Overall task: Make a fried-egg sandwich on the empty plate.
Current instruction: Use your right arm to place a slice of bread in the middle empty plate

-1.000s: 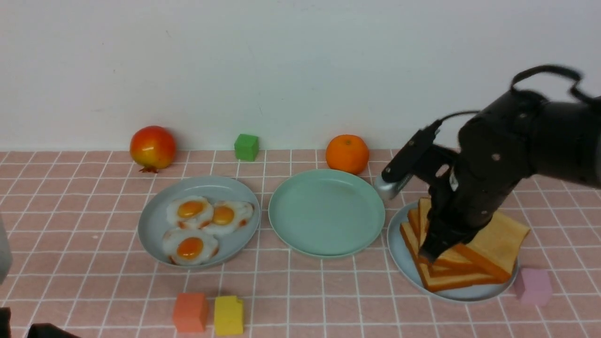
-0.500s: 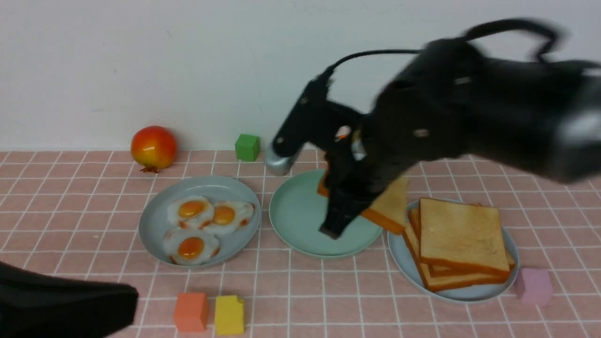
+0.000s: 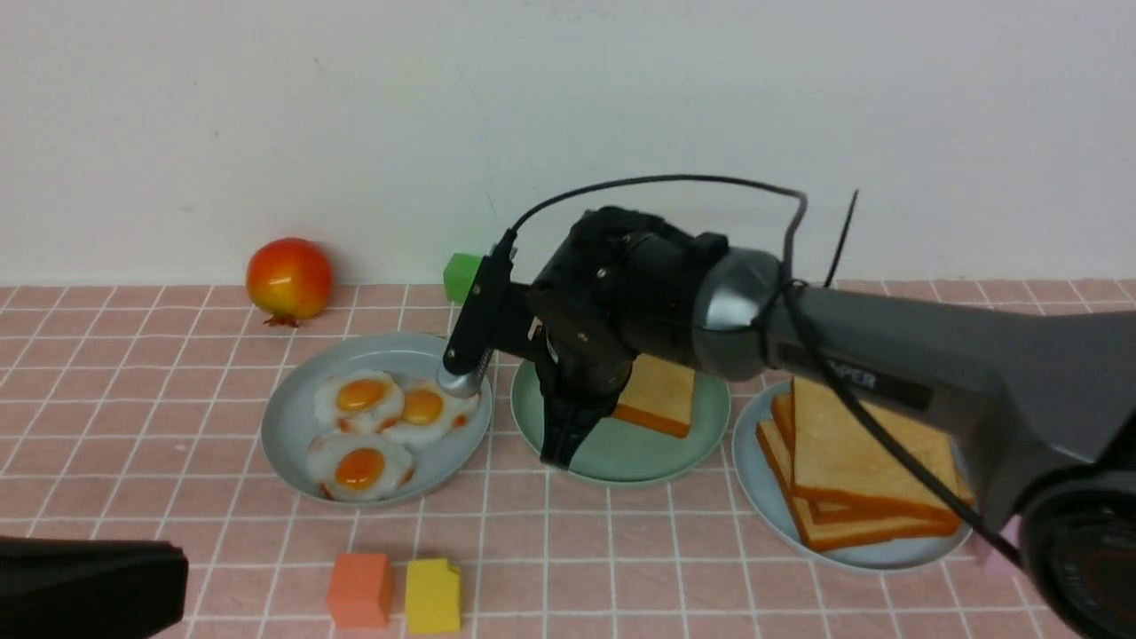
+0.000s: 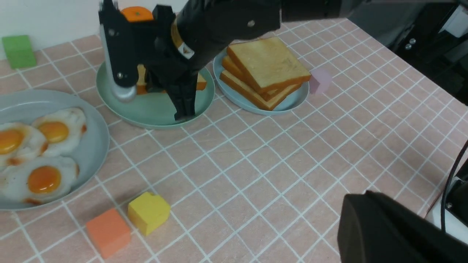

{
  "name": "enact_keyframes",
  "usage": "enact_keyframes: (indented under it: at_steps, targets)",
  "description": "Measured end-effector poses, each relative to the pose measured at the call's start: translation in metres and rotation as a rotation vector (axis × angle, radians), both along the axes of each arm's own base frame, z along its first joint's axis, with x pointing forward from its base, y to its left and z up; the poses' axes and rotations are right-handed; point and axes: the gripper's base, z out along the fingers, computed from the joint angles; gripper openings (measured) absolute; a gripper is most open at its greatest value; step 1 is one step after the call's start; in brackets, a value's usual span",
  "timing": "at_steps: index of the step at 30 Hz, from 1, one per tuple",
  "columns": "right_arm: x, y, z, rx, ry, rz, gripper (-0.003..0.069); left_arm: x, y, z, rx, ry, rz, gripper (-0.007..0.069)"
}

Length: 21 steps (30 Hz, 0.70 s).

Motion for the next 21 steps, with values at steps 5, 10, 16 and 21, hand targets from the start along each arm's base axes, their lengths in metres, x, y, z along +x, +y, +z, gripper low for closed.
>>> enact_keyframes:
  at_steps: [5,10,16,21]
  targets:
    - [0.002,0.002,-0.008,0.012,0.000,-0.005,0.0085,0.000,0.000,0.000,0.003,0.002,0.000,0.0013]
    - [0.002,0.002,-0.008,0.015,0.004,-0.012,0.0169,-0.001,0.000,-0.001,0.008,0.011,-0.004,0.0013]
    - [-0.006,0.002,0.006,0.033,0.022,-0.073,0.0418,-0.001,0.000,-0.002,0.018,0.021,-0.010,0.0013]
    - [-0.041,0.005,0.068,0.089,0.012,-0.121,0.0517,0.002,-0.002,-0.004,0.028,0.039,-0.011,0.0013]
